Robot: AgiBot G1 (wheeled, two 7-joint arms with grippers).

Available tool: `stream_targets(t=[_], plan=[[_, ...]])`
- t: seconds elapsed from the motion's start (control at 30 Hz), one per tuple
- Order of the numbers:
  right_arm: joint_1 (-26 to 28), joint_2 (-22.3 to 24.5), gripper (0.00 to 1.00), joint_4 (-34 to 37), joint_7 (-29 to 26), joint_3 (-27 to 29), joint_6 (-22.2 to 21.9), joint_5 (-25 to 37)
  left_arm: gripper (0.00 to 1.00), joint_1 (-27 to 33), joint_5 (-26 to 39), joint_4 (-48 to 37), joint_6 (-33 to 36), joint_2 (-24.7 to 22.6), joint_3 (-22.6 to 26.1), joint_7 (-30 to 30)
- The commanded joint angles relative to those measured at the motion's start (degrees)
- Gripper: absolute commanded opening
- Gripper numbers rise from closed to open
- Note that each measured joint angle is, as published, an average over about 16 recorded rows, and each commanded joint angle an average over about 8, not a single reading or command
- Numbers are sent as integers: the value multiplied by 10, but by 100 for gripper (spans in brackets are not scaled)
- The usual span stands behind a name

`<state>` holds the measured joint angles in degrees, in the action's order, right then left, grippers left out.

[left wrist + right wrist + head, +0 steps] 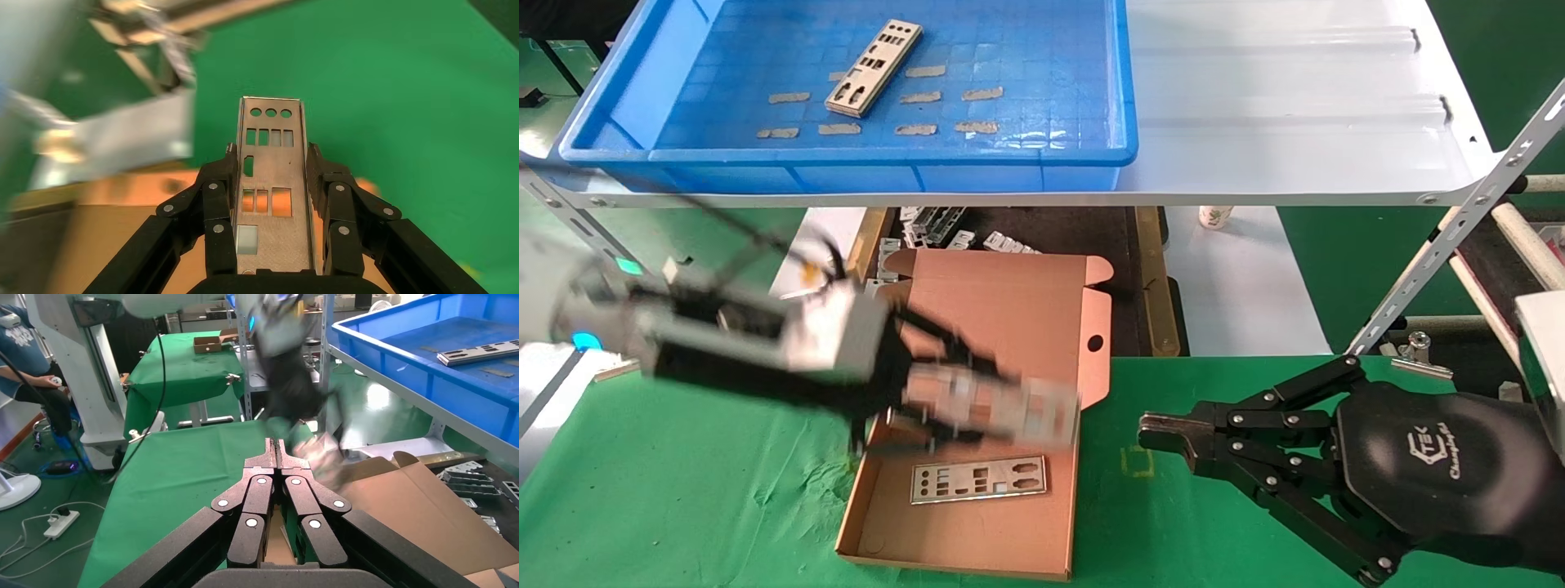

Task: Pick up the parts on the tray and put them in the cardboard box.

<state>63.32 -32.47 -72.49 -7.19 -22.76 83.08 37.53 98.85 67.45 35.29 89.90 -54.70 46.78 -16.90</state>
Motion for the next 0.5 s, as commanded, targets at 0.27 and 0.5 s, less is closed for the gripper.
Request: stream_targets(t=[0.27,0.5], plan=[[0,0,0,0,0,0,0,0,0,-54,35,-31,-65,-40,66,-46],[0,0,0,0,0,0,0,0,0,-67,57,-96,-88,-75,80,-68]])
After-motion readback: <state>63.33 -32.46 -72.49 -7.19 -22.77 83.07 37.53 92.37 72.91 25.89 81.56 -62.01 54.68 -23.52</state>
